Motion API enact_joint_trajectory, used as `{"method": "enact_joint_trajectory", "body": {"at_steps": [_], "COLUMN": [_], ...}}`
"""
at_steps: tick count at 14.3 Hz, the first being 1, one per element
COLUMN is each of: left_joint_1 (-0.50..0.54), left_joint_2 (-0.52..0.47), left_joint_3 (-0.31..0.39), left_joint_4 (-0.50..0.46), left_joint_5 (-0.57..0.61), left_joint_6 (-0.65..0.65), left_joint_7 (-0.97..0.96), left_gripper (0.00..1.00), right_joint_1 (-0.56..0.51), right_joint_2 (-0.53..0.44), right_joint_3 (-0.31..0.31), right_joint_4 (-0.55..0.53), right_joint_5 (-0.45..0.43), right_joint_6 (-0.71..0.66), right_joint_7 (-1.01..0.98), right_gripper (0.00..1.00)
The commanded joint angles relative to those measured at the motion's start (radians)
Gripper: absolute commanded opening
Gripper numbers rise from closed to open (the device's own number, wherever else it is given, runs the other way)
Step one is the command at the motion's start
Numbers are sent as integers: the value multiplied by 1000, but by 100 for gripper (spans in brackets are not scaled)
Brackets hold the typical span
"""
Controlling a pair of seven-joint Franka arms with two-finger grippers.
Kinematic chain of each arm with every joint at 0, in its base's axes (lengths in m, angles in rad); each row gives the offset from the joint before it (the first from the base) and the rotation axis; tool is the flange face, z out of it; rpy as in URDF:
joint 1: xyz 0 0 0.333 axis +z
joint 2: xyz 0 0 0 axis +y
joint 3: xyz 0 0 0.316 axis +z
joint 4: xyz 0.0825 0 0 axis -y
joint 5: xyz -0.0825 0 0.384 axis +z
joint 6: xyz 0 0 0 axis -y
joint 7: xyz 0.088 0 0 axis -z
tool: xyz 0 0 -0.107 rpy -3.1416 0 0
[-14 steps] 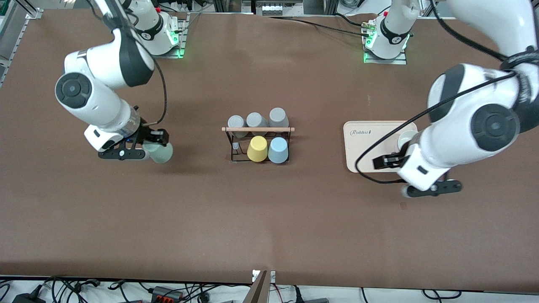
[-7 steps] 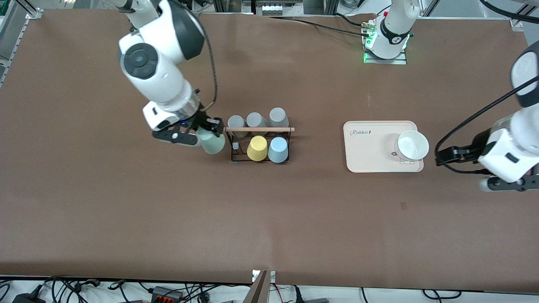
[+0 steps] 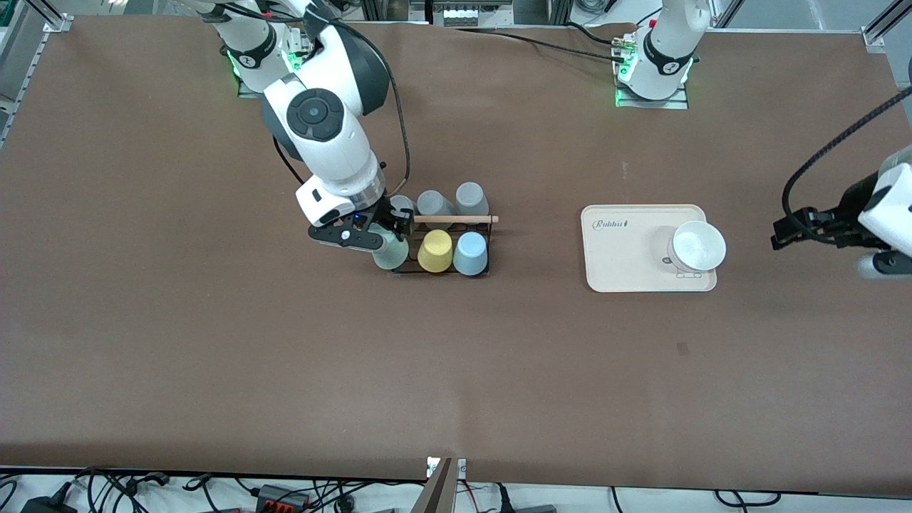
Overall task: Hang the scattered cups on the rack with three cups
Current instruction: 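Carry the mint-green cup to the rack with the right gripper, then hang the mint-green cup on the rack peg beside the yellow cup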
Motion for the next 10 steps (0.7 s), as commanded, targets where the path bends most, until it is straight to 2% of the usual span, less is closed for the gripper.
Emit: {"method": "enact_joint_trajectory", "body": {"at_steps": [1, 6, 10], "left_joint_1": [3, 6, 24], "left_joint_2": [-83, -177, -183], "left_joint_3": [-16, -15, -13], "left_joint_4": [-118, -209, -220], "left_joint_5": [11, 11, 1], "left_joint_6": [39, 41, 44], "left_joint_7": [9, 10, 9], "left_gripper": [100, 100, 100], "right_joint_1": [13, 42, 50], "right_joint_2": [24, 44, 64], "right_joint_3": [-3, -3, -3], "right_joint_4": [29, 23, 19], "right_joint_5": [-20, -18, -23], "right_joint_6": [-8, -10, -10], "right_joint_7": [25, 25, 23], "right_gripper": [23, 23, 24]}}
